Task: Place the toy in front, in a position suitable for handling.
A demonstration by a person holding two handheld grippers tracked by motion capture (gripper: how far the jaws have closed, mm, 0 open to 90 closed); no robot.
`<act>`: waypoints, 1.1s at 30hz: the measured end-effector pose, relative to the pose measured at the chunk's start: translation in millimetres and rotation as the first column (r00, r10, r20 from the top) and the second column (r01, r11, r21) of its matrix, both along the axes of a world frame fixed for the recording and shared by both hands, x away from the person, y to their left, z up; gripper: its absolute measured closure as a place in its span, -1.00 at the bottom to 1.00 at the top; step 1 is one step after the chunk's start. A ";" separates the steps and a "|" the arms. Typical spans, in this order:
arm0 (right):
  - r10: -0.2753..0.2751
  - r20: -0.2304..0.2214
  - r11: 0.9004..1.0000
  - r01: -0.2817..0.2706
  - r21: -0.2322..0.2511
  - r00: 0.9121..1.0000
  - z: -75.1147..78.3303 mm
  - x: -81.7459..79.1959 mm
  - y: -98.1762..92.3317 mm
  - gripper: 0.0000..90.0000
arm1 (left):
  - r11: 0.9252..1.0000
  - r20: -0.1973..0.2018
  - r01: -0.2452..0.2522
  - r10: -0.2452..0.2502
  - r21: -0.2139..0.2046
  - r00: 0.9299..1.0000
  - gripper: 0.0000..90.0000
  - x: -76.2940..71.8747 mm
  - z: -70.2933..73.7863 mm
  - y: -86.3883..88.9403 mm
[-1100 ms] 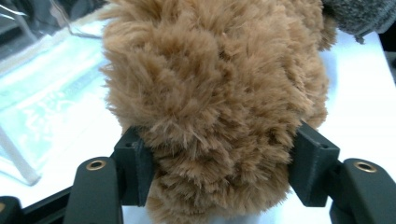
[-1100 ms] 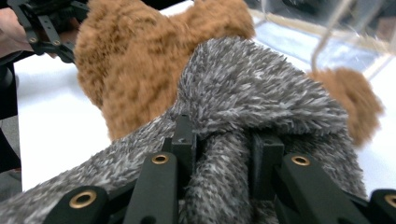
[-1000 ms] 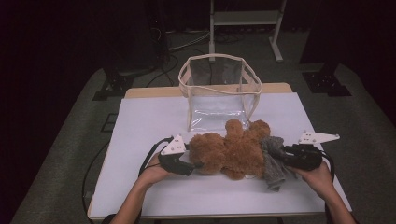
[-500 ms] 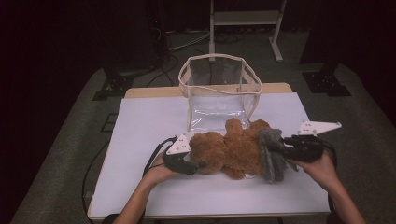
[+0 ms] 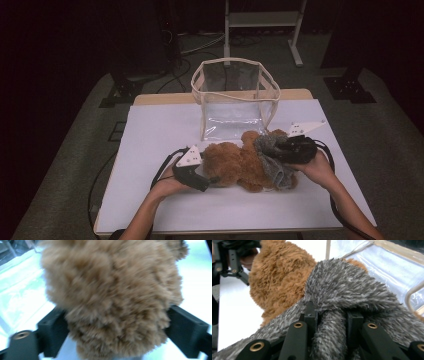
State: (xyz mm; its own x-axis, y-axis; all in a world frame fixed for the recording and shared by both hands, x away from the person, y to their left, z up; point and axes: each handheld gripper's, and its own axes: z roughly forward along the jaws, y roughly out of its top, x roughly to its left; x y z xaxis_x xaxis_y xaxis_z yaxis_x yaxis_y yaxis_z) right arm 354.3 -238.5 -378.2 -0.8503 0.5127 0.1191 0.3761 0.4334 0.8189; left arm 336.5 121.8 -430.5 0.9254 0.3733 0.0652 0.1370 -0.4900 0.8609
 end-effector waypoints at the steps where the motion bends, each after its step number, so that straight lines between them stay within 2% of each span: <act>1: 0.007 -0.003 1.000 -0.007 0.003 1.000 -0.9 -3.3 -1.3 0.52 | 1.000 -0.011 0.003 -0.003 0.002 1.000 -0.87 1.3 -2.6 1.0; 3: 0.012 -0.006 1.000 -0.012 0.007 1.000 -2.0 -5.2 -3.7 0.52 | 1.000 -0.039 0.009 -0.008 0.012 0.999 -0.93 2.5 -8.4 0.2; 7: 0.011 -0.014 1.000 -0.011 0.024 1.000 -5.3 -7.6 -8.8 0.52 | 0.999 -0.063 0.039 -0.037 0.032 0.997 -0.94 4.9 -13.0 -6.9; 8: 0.012 -0.019 1.000 -0.012 0.027 1.000 -5.8 -7.9 -9.5 0.53 | 0.998 -0.079 0.043 -0.040 0.036 0.996 -0.94 6.8 -14.7 -9.8; 9: 0.012 -0.023 0.999 -0.011 0.033 1.000 -6.5 -8.5 -10.5 0.53 | 0.999 -0.086 0.043 -0.041 0.028 0.995 -0.94 7.9 -15.8 -11.5; 10: 0.010 -0.024 0.999 -0.009 0.036 1.000 -6.9 -9.0 -10.8 0.53 | 0.999 -0.088 0.048 -0.046 0.015 0.995 -0.93 9.8 -16.8 -12.5; 12: 0.006 -0.023 0.999 -0.005 0.038 1.000 -7.4 -10.5 -11.6 0.53 | 0.999 -0.094 0.051 -0.051 0.004 0.994 -0.75 11.1 -16.9 -12.6; 14: 0.003 -0.025 0.999 -0.001 0.046 1.000 -7.7 -11.4 -12.3 0.53 | 0.997 -0.076 0.050 -0.054 -0.056 0.996 -0.54 11.3 -11.6 -8.8; 17: 0.010 -0.028 0.998 -0.008 0.067 1.000 -7.2 -11.8 -13.2 0.52 | 0.996 -0.026 0.049 -0.051 -0.080 0.998 -0.38 6.9 1.9 -7.4; 20: 0.031 -0.023 0.997 -0.029 0.077 0.999 -4.5 -11.7 -10.6 0.53 | 0.996 0.026 0.056 -0.054 -0.071 0.998 -0.33 0.9 18.0 -9.5; 22: 0.038 -0.017 0.997 -0.037 0.074 0.999 -3.0 -11.8 -9.2 0.53 | 0.995 0.036 0.060 -0.058 -0.074 0.998 -0.30 -0.6 23.0 -9.6; 23: 0.046 -0.013 0.996 -0.045 0.075 0.999 -1.6 -12.3 -7.4 0.53 | 0.995 0.040 0.063 -0.060 -0.077 0.997 -0.30 -2.5 30.1 -9.4; 25: 0.080 -0.006 0.990 -0.078 0.113 0.997 3.7 -13.3 -0.4 0.53 | 0.994 0.065 0.073 -0.068 -0.077 0.996 -0.26 -4.4 42.5 -8.5; 26: 0.080 -0.006 0.990 -0.078 0.113 0.997 3.7 -13.3 -0.4 0.53 | 0.994 0.065 0.073 -0.068 -0.077 0.996 -0.25 -4.4 42.5 -8.5; 27: 0.101 0.005 0.985 -0.101 0.139 0.995 8.9 -14.2 6.1 0.53 | 0.994 0.087 0.081 -0.074 -0.078 0.993 -0.24 -6.5 54.9 -8.5; 28: 0.101 0.005 0.985 -0.101 0.139 0.995 8.9 -14.2 6.1 0.53 | 0.994 0.087 0.081 -0.074 -0.078 0.993 -0.24 -6.5 54.9 -8.5; 29: 0.124 0.019 0.979 -0.125 0.163 0.992 14.3 -14.6 13.6 0.53 | 0.994 0.101 0.083 -0.075 -0.073 0.992 -0.23 -7.5 61.3 -8.2; 31: 0.126 0.030 0.977 -0.129 0.172 0.992 18.8 -13.8 18.6 0.53 | 0.996 0.136 0.077 -0.071 -0.040 0.988 -0.22 -8.5 80.6 -4.5; 33: 0.131 0.037 0.971 -0.136 0.198 0.991 22.8 -11.7 23.1 0.54 | 0.997 0.153 0.075 -0.068 -0.034 0.986 -0.21 -9.3 91.1 -1.9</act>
State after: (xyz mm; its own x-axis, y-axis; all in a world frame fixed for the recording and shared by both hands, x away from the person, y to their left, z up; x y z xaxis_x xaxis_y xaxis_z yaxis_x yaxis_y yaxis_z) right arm 342.7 -215.4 -355.4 -0.9131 0.3623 0.1873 0.3060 0.3049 0.9019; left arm 327.2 119.9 -339.4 0.9305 0.3116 0.1927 -0.0303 -0.4588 0.8880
